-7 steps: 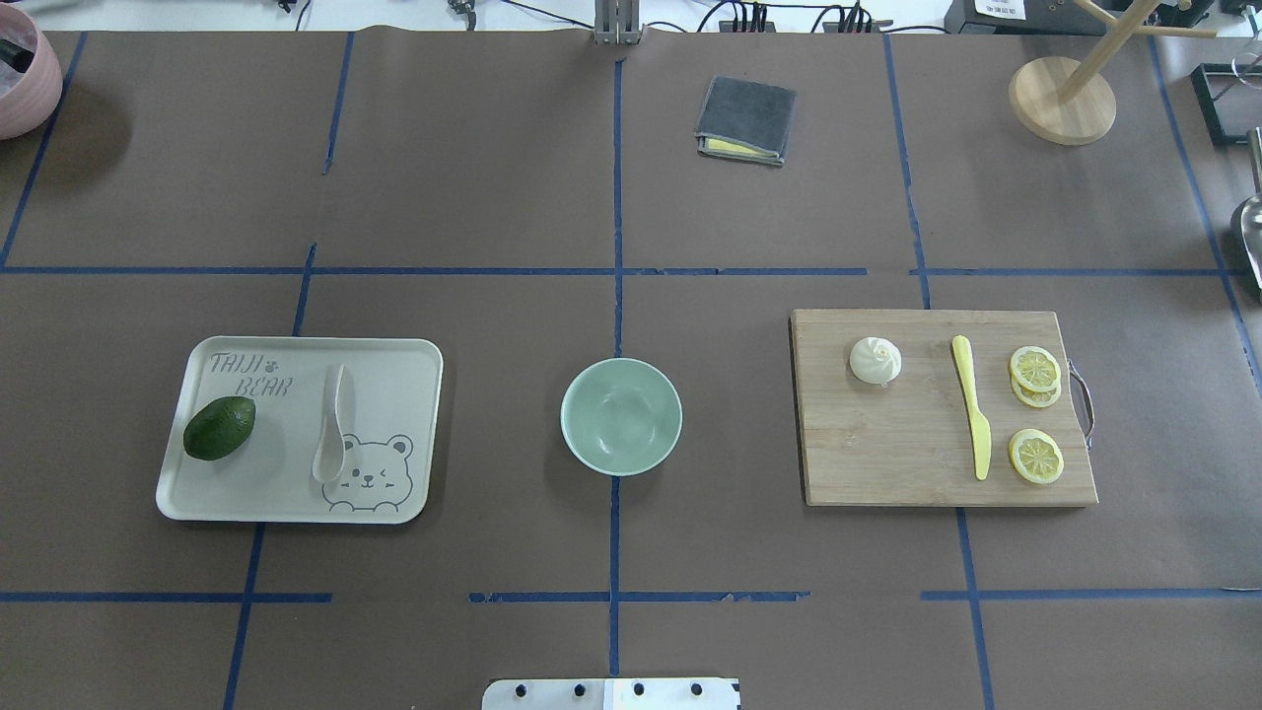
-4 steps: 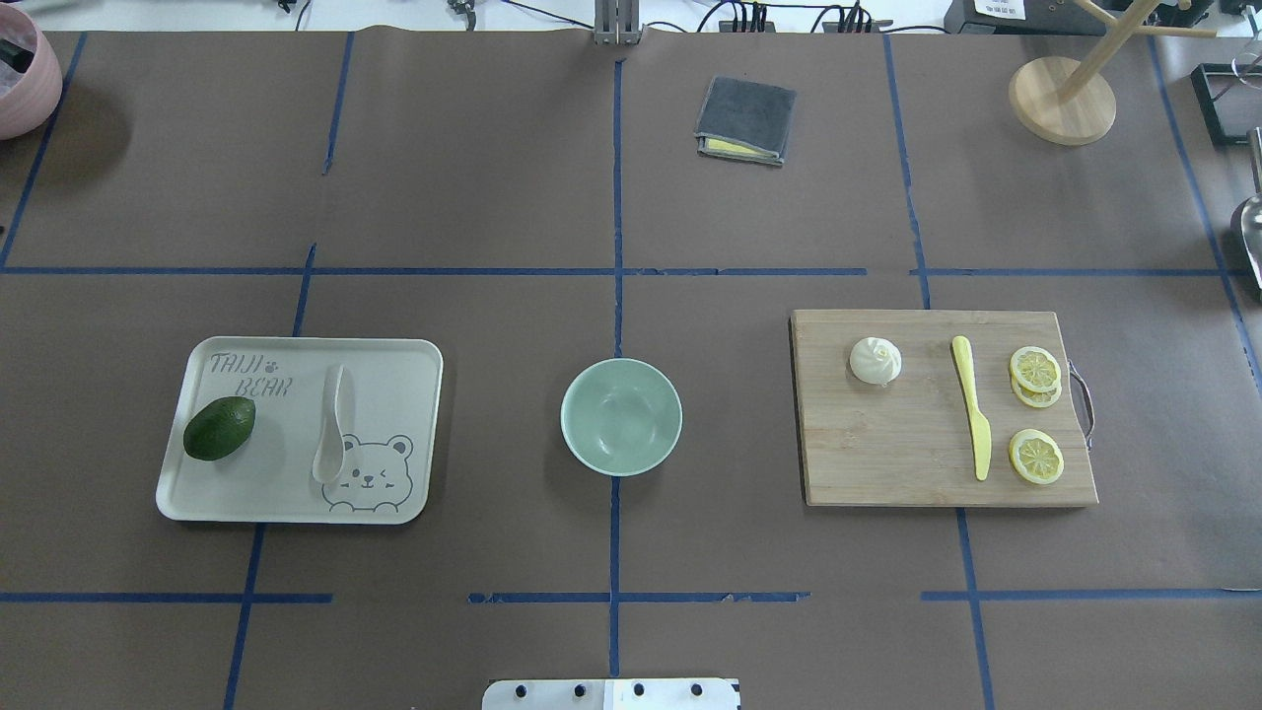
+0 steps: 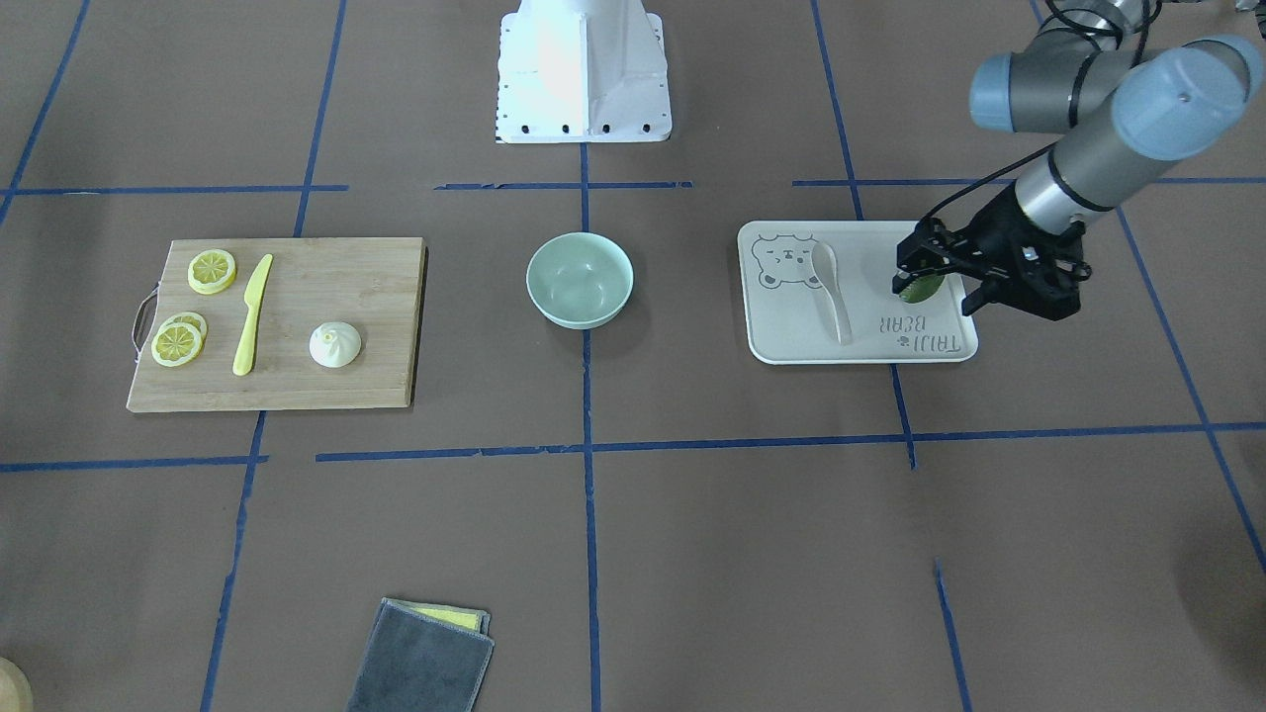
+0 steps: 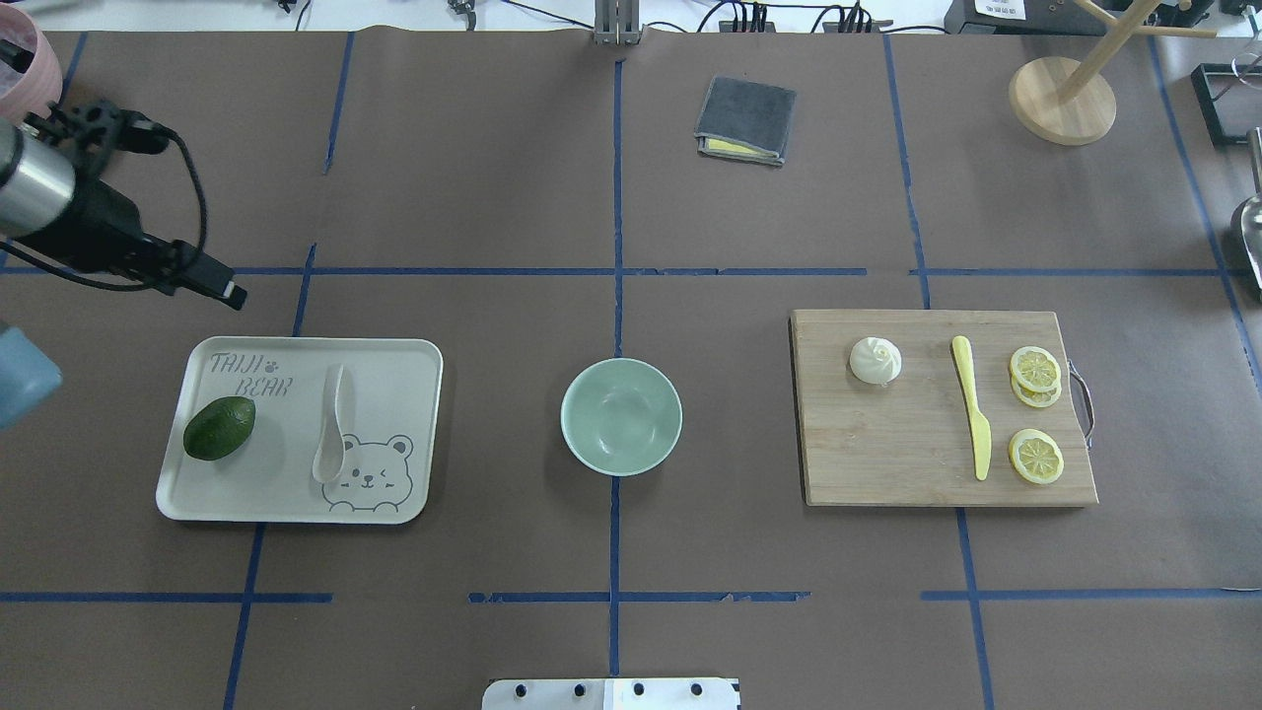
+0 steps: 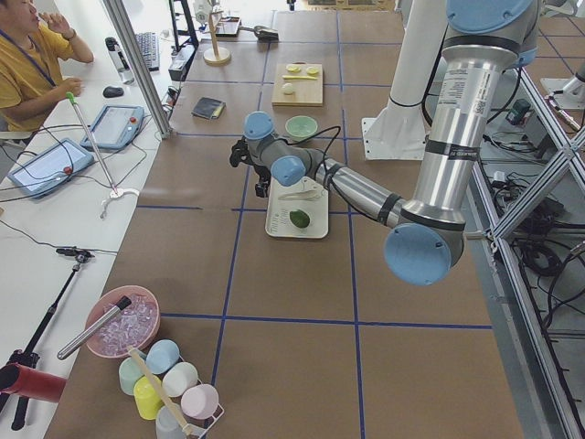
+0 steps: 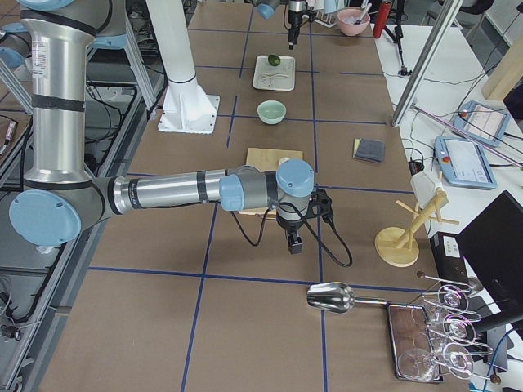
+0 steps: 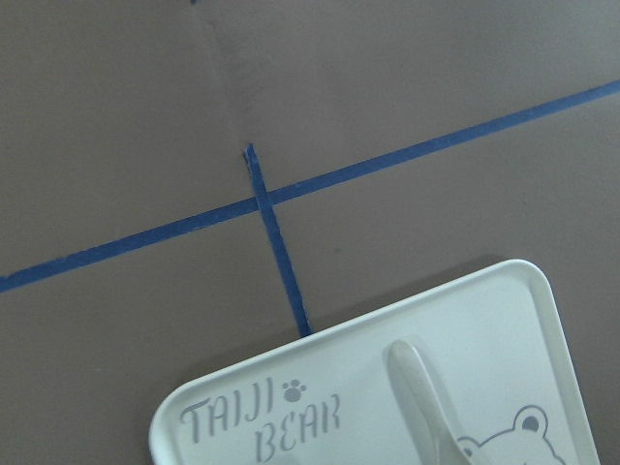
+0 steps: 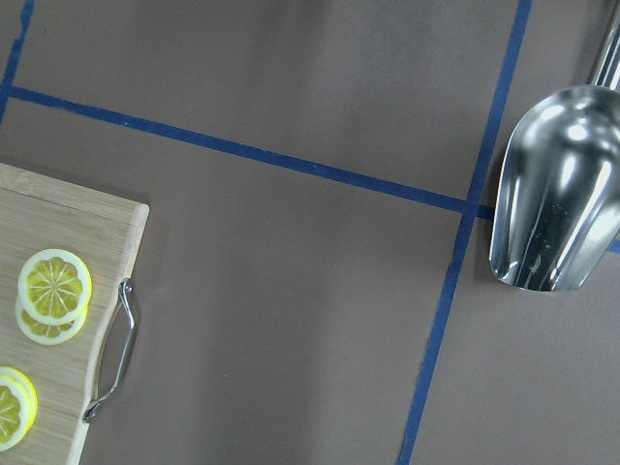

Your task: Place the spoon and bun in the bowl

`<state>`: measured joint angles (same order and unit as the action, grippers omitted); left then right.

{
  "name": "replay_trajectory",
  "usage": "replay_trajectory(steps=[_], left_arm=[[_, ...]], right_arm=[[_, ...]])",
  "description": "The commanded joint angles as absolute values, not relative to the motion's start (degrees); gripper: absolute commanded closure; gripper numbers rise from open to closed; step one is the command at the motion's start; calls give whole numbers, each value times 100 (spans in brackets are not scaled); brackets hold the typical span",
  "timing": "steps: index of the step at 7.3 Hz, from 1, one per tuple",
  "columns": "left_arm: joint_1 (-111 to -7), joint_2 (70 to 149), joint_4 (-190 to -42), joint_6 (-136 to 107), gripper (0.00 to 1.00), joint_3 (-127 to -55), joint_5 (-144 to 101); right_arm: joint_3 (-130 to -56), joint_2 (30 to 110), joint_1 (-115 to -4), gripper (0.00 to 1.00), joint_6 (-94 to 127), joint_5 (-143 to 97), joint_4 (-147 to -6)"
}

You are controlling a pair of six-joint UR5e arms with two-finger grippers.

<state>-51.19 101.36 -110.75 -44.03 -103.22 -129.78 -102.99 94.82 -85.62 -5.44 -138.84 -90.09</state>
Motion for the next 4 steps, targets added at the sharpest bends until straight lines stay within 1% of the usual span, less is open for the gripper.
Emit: replay_trajectory(steps=[1, 3, 4], left_arm=[[-4511, 10378, -11189, -5471, 11, -10082, -12534], [-3957, 10538, -11040, -5888, 11, -9862, -11773], [-3920, 10486, -11030, -5880, 13, -9879, -11708]], right_arm=[[-10292, 9475, -8561, 0, -554, -13957, -9009], [-10257, 9466, -8561, 0, -554, -13957, -9009], [-10257, 9466, -8561, 0, -554, -13974, -9009]])
